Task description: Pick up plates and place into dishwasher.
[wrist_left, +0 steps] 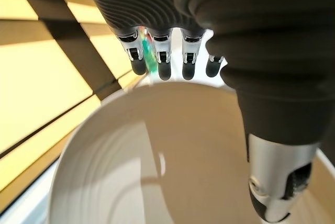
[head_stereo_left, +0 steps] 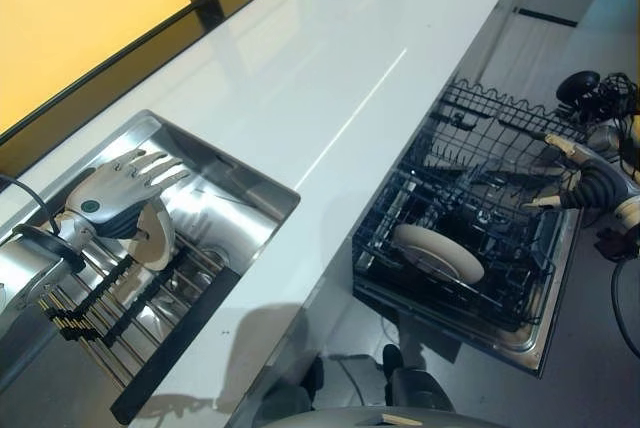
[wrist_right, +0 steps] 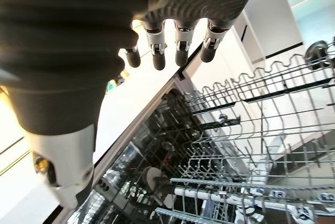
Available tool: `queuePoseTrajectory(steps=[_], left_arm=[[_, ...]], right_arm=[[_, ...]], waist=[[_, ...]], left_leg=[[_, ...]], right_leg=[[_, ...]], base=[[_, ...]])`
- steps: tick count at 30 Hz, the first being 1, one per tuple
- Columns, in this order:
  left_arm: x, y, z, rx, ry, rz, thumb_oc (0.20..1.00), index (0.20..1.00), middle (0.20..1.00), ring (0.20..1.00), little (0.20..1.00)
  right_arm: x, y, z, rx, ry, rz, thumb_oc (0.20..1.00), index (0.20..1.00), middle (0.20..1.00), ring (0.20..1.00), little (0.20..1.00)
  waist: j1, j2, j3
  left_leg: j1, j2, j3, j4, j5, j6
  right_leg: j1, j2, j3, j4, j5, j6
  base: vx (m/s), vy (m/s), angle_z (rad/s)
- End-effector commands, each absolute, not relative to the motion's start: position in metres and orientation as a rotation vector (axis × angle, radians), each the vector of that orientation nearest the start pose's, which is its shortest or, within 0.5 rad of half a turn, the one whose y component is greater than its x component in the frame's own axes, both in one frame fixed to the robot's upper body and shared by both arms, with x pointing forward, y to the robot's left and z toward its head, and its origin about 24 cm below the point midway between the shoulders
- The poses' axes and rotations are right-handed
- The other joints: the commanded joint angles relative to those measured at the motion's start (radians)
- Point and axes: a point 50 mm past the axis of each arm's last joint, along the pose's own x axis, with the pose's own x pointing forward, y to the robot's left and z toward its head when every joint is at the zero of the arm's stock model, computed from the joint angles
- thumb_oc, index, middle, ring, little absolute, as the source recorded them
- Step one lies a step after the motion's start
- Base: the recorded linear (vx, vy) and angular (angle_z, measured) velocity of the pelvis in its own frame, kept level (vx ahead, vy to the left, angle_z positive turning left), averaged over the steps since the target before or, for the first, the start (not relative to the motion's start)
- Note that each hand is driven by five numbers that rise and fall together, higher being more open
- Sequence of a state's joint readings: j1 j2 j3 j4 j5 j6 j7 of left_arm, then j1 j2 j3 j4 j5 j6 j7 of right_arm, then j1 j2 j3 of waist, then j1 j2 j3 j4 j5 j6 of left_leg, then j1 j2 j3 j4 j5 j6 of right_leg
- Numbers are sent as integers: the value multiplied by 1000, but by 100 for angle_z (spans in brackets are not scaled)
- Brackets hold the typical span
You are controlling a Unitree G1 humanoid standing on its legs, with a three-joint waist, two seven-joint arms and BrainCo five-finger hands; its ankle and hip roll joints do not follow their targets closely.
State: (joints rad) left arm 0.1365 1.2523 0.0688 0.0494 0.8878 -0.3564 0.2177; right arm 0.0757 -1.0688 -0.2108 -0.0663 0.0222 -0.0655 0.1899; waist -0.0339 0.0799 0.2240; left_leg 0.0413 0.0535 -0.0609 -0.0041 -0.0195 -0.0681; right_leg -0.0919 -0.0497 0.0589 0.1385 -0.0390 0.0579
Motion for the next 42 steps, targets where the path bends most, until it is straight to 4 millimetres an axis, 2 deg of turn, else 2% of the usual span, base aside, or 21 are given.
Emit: queuePoseTrajectory(steps=[1,7,8,9,10,19,26,32,37,42], left_arm=[[232,330,198,2204,-278,-137,1000,1000,1000,1000,1000],[234,339,198,2224,-303,-75,1000,1000,1000,1000,1000],[236,340,198,2229,-308,-66,630,630,630,630,630],[237,342,196,2234,-308,-60,360,360,360,360,360],[239,343,194,2236,-305,-55,200,200,200,200,200],[241,352,191,2251,-339,22,200,200,200,200,200],[242,352,182,2248,-356,-1,200,200,200,200,200],[242,350,183,2233,-360,10,200,200,200,200,200],[240,358,190,2208,-380,137,200,200,200,200,200],[232,363,212,2143,-534,388,200,200,200,200,200]], right_arm=[[242,-318,197,-1098,-131,81,1000,1000,1000,1000,1000],[245,-316,194,-1095,-132,90,1000,1000,1000,1000,1000],[246,-315,194,-1095,-135,94,1000,1000,1000,1000,1000],[247,-313,194,-1094,-138,95,1000,1000,1000,1000,1000],[249,-313,193,-1096,-139,96,1000,1000,1000,1000,1000],[248,-313,189,-1101,-129,96,1000,1000,1000,1000,1000],[248,-312,187,-1102,-126,105,1000,1000,1000,1000,1000],[247,-312,187,-1100,-124,106,1000,1000,1000,1000,1000],[247,-312,189,-1088,-164,71,1000,1000,1000,1000,1000],[245,-314,196,-1082,-225,-13,1000,1000,1000,1000,1000]], waist=[[21,-62,-35],[25,-67,-27],[24,-68,-25],[22,-70,-22],[21,-70,-20],[14,-71,-30],[10,-67,-38],[11,-67,-44],[14,-69,-57],[26,-76,-85]], left_leg=[[-80,-51,-3,131,-75,32],[-92,-52,-9,133,-70,30],[-94,-52,-8,132,-70,30],[-96,-52,-7,131,-69,29],[-97,-53,-6,131,-68,30],[-88,-54,3,115,-70,32],[-78,-54,6,107,-70,31],[-70,-53,6,97,-70,30],[-53,-52,4,80,-70,29],[-35,-47,0,55,-70,27]], right_leg=[[61,-85,-43,-65,20,82],[53,-89,-46,-66,27,84],[51,-90,-46,-68,28,85],[49,-91,-46,-68,28,86],[47,-91,-45,-68,29,86],[44,-93,-38,-75,32,89],[49,-94,-36,-77,31,91],[53,-97,-39,-82,31,95],[67,-98,-42,-94,29,95],[83,-99,-53,-107,23,94]], base=[[5,8,5],[0,4,1],[-10,18,7],[-15,23,7],[-15,21,5],[0,0,0],[0,0,0],[0,0,0],[-7,2,0],[-47,11,1]])
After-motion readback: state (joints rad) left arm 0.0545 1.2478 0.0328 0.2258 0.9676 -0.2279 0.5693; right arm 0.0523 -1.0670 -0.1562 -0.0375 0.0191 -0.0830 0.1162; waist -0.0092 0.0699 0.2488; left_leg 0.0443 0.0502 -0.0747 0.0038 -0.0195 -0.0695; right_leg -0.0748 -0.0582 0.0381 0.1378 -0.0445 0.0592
